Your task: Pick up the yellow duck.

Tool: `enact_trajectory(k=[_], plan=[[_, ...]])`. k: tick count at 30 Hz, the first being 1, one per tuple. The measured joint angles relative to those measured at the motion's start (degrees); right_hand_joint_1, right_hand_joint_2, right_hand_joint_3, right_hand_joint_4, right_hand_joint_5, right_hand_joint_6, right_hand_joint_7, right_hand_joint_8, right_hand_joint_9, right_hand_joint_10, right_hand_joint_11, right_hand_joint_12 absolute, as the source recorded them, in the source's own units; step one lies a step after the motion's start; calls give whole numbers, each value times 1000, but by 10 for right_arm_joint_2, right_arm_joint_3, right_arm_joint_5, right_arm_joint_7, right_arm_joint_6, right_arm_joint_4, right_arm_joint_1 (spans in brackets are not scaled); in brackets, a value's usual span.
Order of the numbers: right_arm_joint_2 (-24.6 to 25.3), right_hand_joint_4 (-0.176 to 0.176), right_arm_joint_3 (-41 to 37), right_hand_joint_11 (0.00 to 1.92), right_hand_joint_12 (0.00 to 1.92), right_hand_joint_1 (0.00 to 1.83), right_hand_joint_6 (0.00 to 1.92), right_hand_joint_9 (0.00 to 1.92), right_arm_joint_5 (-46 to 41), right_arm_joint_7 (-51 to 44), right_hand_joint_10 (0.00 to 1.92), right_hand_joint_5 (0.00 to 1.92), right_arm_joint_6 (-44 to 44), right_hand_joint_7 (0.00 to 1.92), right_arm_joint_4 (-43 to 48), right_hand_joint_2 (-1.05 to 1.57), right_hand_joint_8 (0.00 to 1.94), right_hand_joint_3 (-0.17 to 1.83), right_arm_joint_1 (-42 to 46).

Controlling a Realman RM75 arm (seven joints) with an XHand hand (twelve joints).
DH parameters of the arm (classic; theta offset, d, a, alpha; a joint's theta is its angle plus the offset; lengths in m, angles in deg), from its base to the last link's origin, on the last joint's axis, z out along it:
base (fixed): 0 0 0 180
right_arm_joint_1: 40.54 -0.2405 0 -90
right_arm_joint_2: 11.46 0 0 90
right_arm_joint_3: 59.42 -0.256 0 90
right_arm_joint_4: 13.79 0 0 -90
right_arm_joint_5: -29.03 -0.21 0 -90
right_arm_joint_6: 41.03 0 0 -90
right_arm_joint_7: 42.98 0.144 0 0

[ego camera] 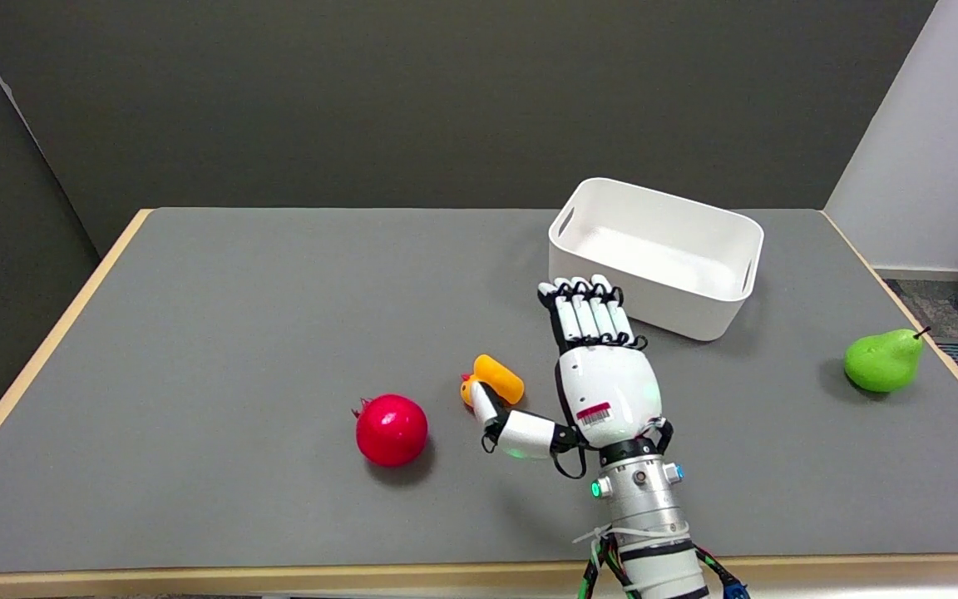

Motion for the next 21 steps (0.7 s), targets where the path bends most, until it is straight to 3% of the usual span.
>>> enact_trajectory(k=[4, 7, 9, 11, 13, 15, 17, 21], plan=[[-2, -176, 0, -1, 105, 236, 506, -1, -8, 2, 414, 59, -5, 40, -6, 543, 484, 862, -5], [-3, -176, -1, -1, 125, 251, 425, -1, -19, 7, 412, 85, -7, 50, -10, 659, 402, 679, -9], [-4, -176, -3, -1, 78, 250, 439, -1, -30, 11, 316, 36, -7, 15, -13, 570, 397, 850, -12], [-3, -176, -4, -1, 67, 257, 377, -1, -43, 14, 286, 26, -7, 1, -16, 625, 334, 796, -17], [0, -176, -4, -1, 79, 408, 107, 6, -53, 16, -1, 58, -7, 25, -22, 712, 114, 981, -21], [5, -176, -4, -1, -1, 198, 190, -1, -63, 18, -1, 9, -7, -1, -31, 642, 189, 788, -25], [12, -176, -4, -1, -1, 251, 154, -1, -71, 20, -1, 0, -7, -1, -41, 707, 58, 641, -30], [30, -176, 1, -1, -1, 261, 111, -1, -83, 22, -1, -1, -7, -1, -64, 717, 14, 628, -42]])
